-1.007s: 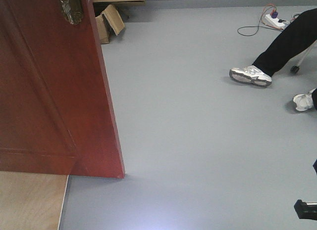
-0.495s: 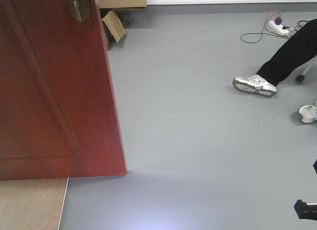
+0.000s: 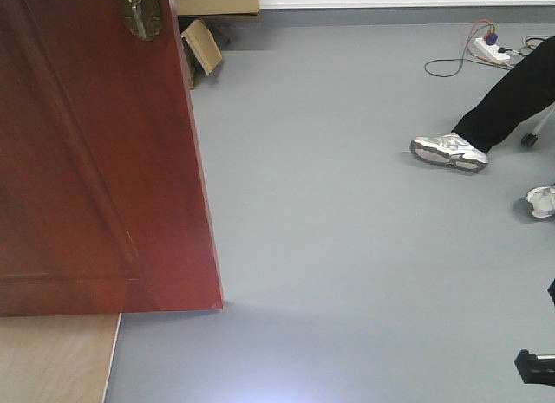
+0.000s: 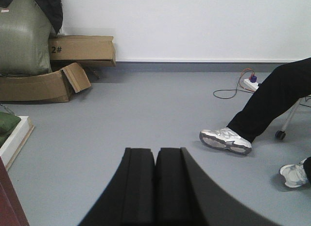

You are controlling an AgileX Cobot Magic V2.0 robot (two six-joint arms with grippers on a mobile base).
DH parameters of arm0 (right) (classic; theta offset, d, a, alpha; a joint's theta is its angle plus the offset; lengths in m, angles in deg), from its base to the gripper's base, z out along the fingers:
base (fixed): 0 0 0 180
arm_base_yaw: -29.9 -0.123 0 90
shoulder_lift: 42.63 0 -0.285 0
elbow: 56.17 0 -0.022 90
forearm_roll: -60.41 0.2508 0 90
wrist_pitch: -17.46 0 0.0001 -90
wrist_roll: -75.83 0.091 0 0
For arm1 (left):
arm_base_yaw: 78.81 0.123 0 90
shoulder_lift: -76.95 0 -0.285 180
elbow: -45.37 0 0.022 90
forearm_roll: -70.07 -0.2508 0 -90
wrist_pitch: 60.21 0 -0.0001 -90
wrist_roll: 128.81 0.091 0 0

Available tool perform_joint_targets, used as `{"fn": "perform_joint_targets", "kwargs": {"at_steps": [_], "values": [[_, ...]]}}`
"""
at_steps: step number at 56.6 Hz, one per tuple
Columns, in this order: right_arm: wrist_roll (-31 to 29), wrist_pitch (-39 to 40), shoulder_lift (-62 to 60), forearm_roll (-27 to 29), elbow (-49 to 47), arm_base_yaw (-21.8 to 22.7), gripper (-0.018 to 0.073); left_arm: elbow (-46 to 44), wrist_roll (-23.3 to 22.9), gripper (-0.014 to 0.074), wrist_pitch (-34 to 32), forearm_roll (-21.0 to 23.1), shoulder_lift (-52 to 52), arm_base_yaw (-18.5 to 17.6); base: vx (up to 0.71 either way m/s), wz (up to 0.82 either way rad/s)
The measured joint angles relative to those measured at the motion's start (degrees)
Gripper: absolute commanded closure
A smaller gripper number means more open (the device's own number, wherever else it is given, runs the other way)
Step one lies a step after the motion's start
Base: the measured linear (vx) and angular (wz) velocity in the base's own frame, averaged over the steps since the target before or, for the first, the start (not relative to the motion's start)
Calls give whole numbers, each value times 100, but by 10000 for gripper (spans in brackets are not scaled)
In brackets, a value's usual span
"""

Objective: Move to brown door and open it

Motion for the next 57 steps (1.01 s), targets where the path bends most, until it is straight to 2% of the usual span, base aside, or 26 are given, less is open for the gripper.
{"fn": "perform_joint_targets", "kwargs": {"at_steps": [46, 49, 57], "values": [[0, 0, 0, 0, 0, 0, 559, 0, 0, 600, 0, -7, -59, 0, 0, 0], [0, 0, 0, 0, 0, 0, 559, 0, 0, 600, 0, -116, -51, 0, 0, 0], [0, 0, 0, 0, 0, 0, 559, 11, -70, 600, 163, -848, 198, -21, 0, 0]]}}
